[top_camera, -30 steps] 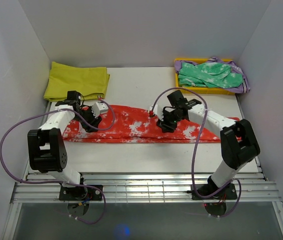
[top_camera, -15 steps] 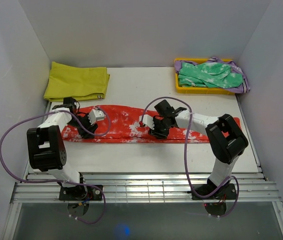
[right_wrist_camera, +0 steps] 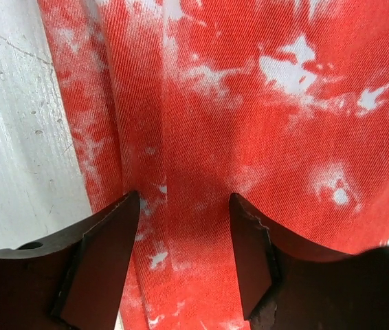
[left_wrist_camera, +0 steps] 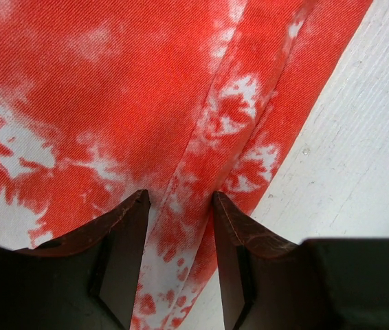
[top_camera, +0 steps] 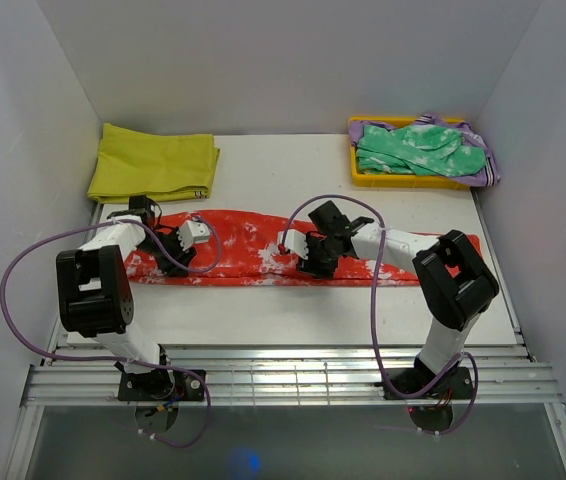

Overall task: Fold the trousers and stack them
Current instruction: Fold the trousers

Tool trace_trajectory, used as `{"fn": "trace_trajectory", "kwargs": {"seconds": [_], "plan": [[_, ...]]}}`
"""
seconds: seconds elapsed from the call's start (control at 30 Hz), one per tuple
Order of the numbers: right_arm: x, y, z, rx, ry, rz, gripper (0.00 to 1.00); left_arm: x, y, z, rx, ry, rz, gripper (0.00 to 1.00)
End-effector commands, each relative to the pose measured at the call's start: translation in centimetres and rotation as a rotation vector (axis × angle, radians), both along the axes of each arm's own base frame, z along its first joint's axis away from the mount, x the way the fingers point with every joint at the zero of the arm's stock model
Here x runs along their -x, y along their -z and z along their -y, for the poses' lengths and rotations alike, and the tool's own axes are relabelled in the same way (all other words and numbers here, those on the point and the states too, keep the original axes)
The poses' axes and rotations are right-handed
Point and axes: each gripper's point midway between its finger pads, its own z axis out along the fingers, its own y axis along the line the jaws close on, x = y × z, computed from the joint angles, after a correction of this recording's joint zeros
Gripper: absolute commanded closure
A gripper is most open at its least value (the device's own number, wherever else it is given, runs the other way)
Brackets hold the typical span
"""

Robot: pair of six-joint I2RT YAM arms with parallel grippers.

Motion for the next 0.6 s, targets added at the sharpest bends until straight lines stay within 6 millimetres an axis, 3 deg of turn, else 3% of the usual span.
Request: {"fn": "trace_trajectory", "kwargs": {"seconds": [0.0,0.07,0.23,0.57], "plan": [[1.1,-0.5,0.4,0.003,-0.007,-0.02,0.39,-0.4,-0.3,0.3,0.016,0.016,0.028,0.47],[1.0,-1.6,-0.5,-0.032,-0.012,-0.018,0.39,-0.4,-0.2,0.3,0.019,0.014,0.025,0.48],[0.8,-2.2,-2.2,-0.064,-0.015,-0.041,0.44,-0.3,-0.3,0.4,0.025,0.007,0.024,0.48],[1.8,0.1,-3.1,-0.026,-0.05,-0.08,0.5,-0.2,-0.4,0.4,0.022,0.009,0.023,0.48]]}}
